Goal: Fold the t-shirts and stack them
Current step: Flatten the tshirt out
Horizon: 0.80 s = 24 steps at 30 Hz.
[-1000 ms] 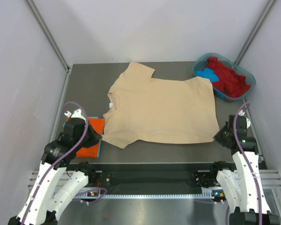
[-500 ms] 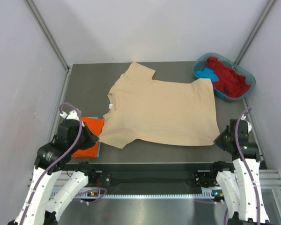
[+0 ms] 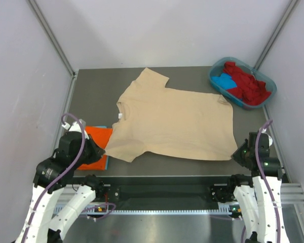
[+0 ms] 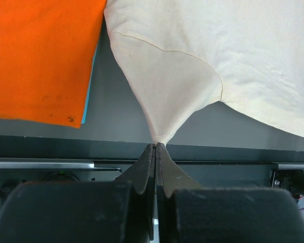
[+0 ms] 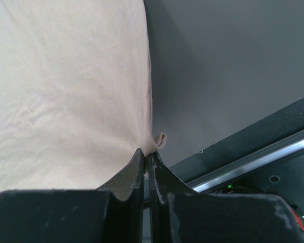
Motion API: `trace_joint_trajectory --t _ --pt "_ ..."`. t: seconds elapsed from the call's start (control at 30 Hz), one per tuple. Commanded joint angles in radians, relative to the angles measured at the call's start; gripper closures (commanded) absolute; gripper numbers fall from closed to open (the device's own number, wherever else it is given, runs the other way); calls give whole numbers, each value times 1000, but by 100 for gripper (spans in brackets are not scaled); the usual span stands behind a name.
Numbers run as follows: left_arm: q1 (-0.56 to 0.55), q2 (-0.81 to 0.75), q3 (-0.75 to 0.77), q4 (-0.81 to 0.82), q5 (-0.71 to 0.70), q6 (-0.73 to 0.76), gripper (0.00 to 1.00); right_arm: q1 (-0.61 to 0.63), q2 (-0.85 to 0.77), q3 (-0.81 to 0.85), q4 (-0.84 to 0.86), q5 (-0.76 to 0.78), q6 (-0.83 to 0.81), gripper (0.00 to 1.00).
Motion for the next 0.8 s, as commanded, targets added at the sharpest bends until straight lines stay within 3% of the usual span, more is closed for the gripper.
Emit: trace_joint_trajectory --t 0.0,0.6,0.77 --pt "2 -12 29 -7 7 16 100 1 -17 60 -25 6 9 100" --pt "2 -9 58 -42 -11 11 100 1 -54 100 -65 5 5 100" --pt "2 -13 11 73 61 28 100 1 -31 36 4 -29 -23 100"
